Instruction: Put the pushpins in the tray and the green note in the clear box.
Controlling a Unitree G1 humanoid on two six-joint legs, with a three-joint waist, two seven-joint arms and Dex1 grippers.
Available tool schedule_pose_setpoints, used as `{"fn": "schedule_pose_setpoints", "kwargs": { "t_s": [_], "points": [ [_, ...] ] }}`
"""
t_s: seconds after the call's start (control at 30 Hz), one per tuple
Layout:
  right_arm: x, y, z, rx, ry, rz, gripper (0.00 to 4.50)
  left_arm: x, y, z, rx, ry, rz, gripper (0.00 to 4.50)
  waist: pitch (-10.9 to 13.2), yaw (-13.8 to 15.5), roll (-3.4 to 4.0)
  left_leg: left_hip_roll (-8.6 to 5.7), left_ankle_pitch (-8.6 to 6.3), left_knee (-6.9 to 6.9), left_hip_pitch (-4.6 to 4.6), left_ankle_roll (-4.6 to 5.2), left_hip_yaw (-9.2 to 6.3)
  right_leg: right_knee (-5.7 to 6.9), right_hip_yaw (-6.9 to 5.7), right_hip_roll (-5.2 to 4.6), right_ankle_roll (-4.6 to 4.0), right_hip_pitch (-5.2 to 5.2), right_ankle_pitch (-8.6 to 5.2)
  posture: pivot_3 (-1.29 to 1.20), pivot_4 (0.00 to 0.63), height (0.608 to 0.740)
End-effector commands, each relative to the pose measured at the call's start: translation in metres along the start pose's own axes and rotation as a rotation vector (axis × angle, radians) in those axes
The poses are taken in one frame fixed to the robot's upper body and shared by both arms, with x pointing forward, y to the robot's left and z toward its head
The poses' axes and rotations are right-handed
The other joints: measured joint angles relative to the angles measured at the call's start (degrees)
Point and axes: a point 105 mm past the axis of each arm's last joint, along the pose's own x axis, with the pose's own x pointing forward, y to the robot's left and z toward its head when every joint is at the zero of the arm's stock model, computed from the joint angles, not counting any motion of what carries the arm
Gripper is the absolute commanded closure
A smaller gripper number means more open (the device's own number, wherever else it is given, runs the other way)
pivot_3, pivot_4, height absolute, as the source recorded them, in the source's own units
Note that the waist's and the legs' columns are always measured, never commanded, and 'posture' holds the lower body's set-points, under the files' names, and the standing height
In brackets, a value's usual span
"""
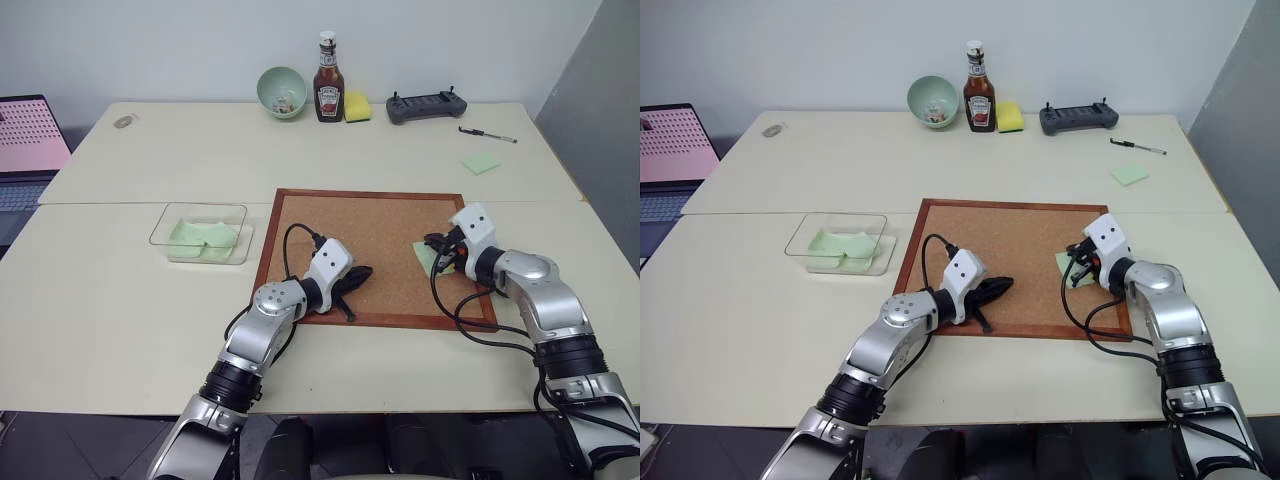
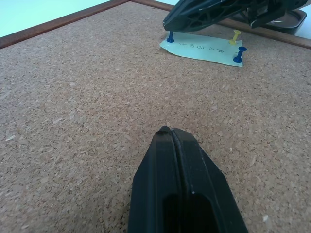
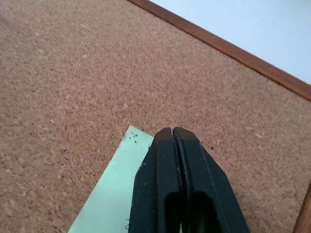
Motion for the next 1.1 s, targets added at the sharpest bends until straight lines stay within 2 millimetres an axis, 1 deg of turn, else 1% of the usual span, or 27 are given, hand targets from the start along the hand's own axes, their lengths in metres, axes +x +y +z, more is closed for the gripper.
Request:
{"fn": "schedule_pose_setpoints", "kwargs": {
  "t_s": [0.03,0.17,0.3,0.37,0.4,0.43,0.53,0.7,0.83,1.1],
  "points": [
    [-0.01,-0.004,0.024,-0.023,-0.089,-0.006,4.46,0.001,-0.009,-0.011,-0.023,0.038,-0.027,4.5,0.0,0.01,0.0,0.0,0.0,0.0,0.0,0.0,0.0,0.0,0.0,0.0,0.0,0.0,0.0,0.0,0.15,0.74],
    [-0.014,-0.002,0.032,-0.021,-0.122,-0.004,4.46,0.001,-0.009,-0.012,-0.028,0.039,-0.025,4.5,0.0,0.0,0.0,0.0,0.0,0.0,0.0,0.0,0.0,0.0,0.0,0.0,0.0,0.0,0.0,0.0,0.15,0.74],
    [-0.017,0.005,0.023,-0.025,-0.09,0.041,4.46,0.001,-0.012,-0.014,-0.027,0.045,-0.029,4.5,-0.01,0.03,0.01,0.0,0.0,0.0,0.0,0.0,-0.01,0.0,-0.01,0.0,0.0,0.01,0.0,0.0,0.15,0.74],
    [-0.016,0.007,0.019,-0.032,-0.072,0.049,4.1,0.002,-0.012,-0.013,-0.025,0.044,-0.03,4.5,-0.01,0.04,0.01,-0.01,0.0,0.0,-0.01,0.0,0.0,-0.01,0.0,-0.01,0.0,0.01,0.0,0.0,0.15,0.74],
    [-0.015,0.007,0.018,-0.035,-0.064,0.043,4.05,0.002,-0.011,-0.013,-0.024,0.044,-0.029,4.5,-0.01,0.0,0.01,-0.01,0.0,0.0,-0.01,0.0,0.0,-0.01,0.0,-0.01,0.0,0.01,0.0,0.0,0.15,0.74],
    [-0.014,0.005,0.016,-0.039,-0.051,0.034,3.8,0.002,-0.011,-0.012,-0.022,0.044,-0.028,4.5,-0.01,-0.03,0.02,-0.01,0.0,0.0,0.0,0.0,0.0,-0.01,0.0,-0.01,0.0,0.0,0.0,0.0,0.15,0.74],
    [-0.011,0.001,0.008,-0.047,-0.002,0.018,3.24,0.003,-0.009,-0.012,-0.019,0.044,-0.025,4.5,-0.02,0.0,0.02,0.0,0.0,0.0,0.01,0.0,0.0,0.0,0.0,0.0,0.0,0.01,0.0,0.0,0.15,0.74],
    [-0.008,-0.003,0.004,-0.051,0.016,0.007,3.24,0.003,-0.009,-0.011,-0.019,0.041,-0.023,4.5,-0.02,0.04,0.02,-0.01,0.0,0.0,0.01,0.0,0.0,0.0,0.0,-0.01,0.0,0.01,0.0,0.0,0.15,0.74],
    [-0.006,-0.008,0.002,-0.05,0.024,-0.016,3.24,0.003,-0.012,-0.014,-0.025,0.045,-0.026,4.5,-0.02,0.03,0.03,-0.01,0.0,0.01,0.01,0.0,0.0,0.0,0.0,-0.01,0.0,0.02,0.0,0.0,0.15,0.74],
    [0.0,-0.009,-0.001,-0.041,0.025,-0.025,3.24,0.003,-0.012,-0.012,-0.021,0.039,-0.019,4.5,-0.02,0.03,0.04,-0.01,0.0,0.0,0.01,0.0,0.0,-0.01,0.0,-0.01,0.0,0.02,0.0,0.0,0.15,0.74]
  ]
}}
